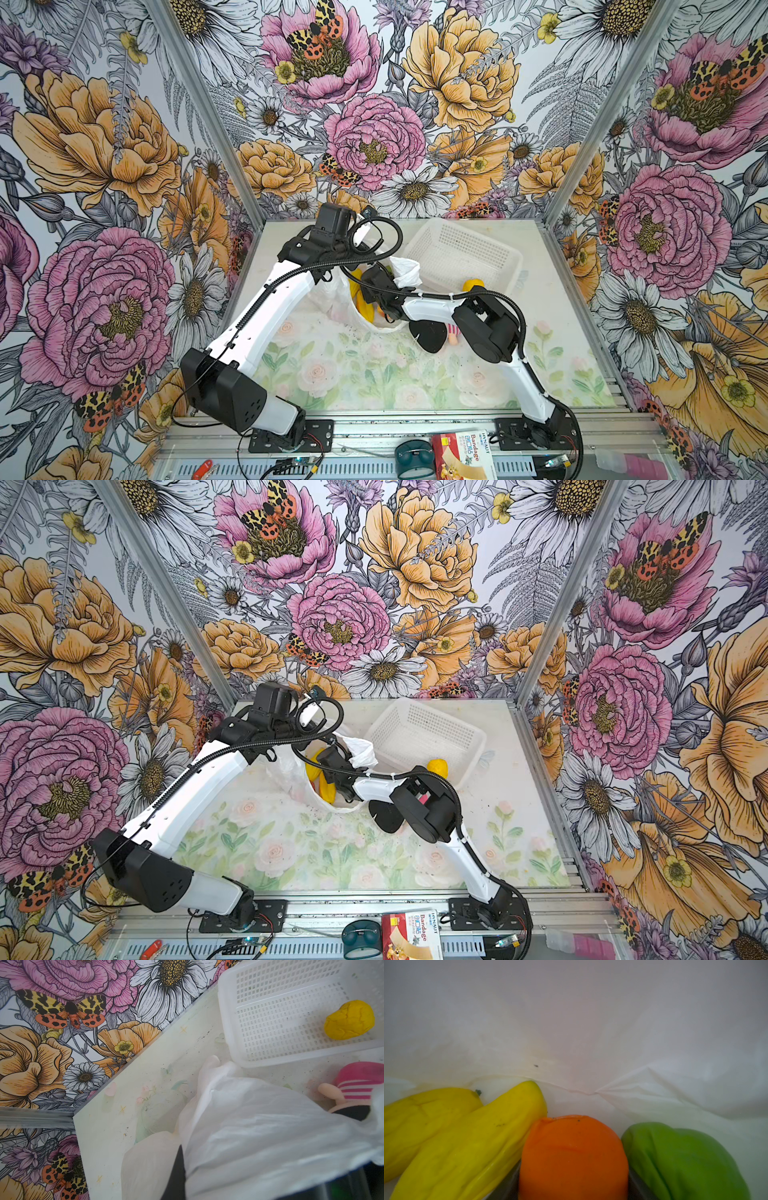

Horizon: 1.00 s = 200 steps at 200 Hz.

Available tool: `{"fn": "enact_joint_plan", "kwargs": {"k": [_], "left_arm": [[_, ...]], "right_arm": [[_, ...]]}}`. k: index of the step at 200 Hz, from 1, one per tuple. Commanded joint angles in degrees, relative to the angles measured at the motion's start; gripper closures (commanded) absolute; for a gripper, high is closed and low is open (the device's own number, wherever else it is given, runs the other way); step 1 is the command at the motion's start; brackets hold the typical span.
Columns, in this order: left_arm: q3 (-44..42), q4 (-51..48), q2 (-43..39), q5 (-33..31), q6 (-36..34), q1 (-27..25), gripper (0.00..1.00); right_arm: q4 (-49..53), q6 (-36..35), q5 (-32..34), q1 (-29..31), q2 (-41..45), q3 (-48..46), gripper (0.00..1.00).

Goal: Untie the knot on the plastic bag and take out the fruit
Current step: 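Lower the right gripper onto the orange fruit and close on it, then lift the orange fruit out of the bag with the right gripper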

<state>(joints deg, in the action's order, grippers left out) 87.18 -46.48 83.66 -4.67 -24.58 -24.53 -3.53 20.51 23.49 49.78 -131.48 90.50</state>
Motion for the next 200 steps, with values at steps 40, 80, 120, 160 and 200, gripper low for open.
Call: {"fn": "enact_joint_plan", "kwargs": {"k": [40,80,120,160,200], "left_arm": [[-0.69,1.04,-0.61,-0.26,-0.46,0.20,1.00],[-0.70,1.04,-0.25,-0.60,-0.40,0.37,1.00],[-0.78,1.02,-0.25,-0.87,-0.38,0.39,1.00],[-0.77,1.04,-0.25,-0.96,-0.29,0.55,1.00],[-0.63,1.04,-0.26,-0.62,-0.01,0.74,1.00]], "right_arm": [[-9.16,-3.12,-2.31,0.26,14.83,-15.56,0.54],[-17.65,-3.85,-2.74,2.43,26.41,-26.22,0.57],[-25.47,-5.63,-1.28,5.93,34.55,-34.00,0.60],[-29.40,-6.60,0.21,7.76,39.43,-38.82,0.63],[-32.16,-6.76,2.06,9.13,45.14,-44.28,0.65]]}}
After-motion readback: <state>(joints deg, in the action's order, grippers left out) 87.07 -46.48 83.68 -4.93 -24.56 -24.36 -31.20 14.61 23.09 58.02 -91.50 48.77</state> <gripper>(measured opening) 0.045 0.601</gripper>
